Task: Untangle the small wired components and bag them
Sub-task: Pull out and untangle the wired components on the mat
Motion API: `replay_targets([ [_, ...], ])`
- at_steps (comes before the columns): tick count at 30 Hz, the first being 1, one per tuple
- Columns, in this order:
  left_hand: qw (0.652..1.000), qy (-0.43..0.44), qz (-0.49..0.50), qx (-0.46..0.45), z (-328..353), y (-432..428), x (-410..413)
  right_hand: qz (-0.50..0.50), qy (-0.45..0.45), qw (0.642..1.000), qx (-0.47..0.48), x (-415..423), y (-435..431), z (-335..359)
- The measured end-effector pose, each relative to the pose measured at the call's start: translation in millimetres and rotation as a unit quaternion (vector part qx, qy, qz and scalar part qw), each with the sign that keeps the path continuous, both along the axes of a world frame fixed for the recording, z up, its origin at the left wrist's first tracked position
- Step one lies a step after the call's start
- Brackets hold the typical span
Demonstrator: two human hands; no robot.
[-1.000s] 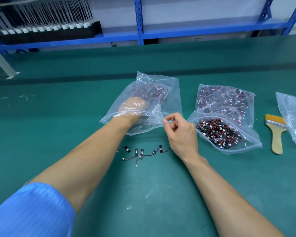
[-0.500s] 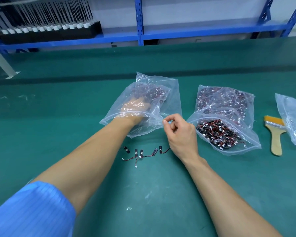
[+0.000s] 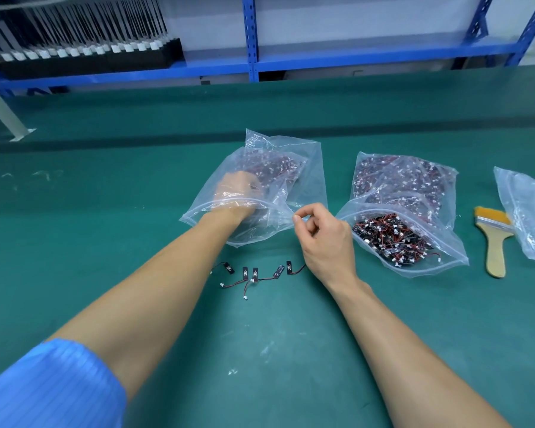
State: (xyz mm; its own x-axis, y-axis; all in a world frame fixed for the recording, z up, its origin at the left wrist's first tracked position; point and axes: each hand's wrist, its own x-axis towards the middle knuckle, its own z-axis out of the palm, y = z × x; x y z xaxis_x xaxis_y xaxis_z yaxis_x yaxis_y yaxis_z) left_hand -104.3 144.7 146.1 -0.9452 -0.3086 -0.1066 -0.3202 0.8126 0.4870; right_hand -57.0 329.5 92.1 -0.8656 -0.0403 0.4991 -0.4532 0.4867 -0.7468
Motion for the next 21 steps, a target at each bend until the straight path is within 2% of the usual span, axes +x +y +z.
replay_targets([
  [2, 0.997, 0.067, -0.028, 0.000, 3, 6, -3, -0.003, -0.003, 1.000, 0.001, 0, 0, 0],
  [5, 0.997, 0.056, -0.050, 0.009, 3, 7, 6, -0.003, -0.013, 1.000, 0.004, 0, 0, 1],
  [9, 0.992, 0.056, -0.094, -0.067, -1, 2, 16, -0.004, -0.019, 1.000, 0.006, 0, 1, 1],
  [11, 0.982, 0.086, -0.132, -0.101, -6, -2, 29, -0.006, -0.018, 1.000, 0.009, 1, 1, 2],
  [17, 0.963, 0.198, -0.156, -0.093, -12, -10, 77, -0.010, -0.023, 1.000, 0.010, 0, 2, 2],
  [21, 0.943, 0.275, -0.186, -0.003, 0, -17, 111, -0.010, -0.028, 0.999, 0.015, -1, 2, 1],
])
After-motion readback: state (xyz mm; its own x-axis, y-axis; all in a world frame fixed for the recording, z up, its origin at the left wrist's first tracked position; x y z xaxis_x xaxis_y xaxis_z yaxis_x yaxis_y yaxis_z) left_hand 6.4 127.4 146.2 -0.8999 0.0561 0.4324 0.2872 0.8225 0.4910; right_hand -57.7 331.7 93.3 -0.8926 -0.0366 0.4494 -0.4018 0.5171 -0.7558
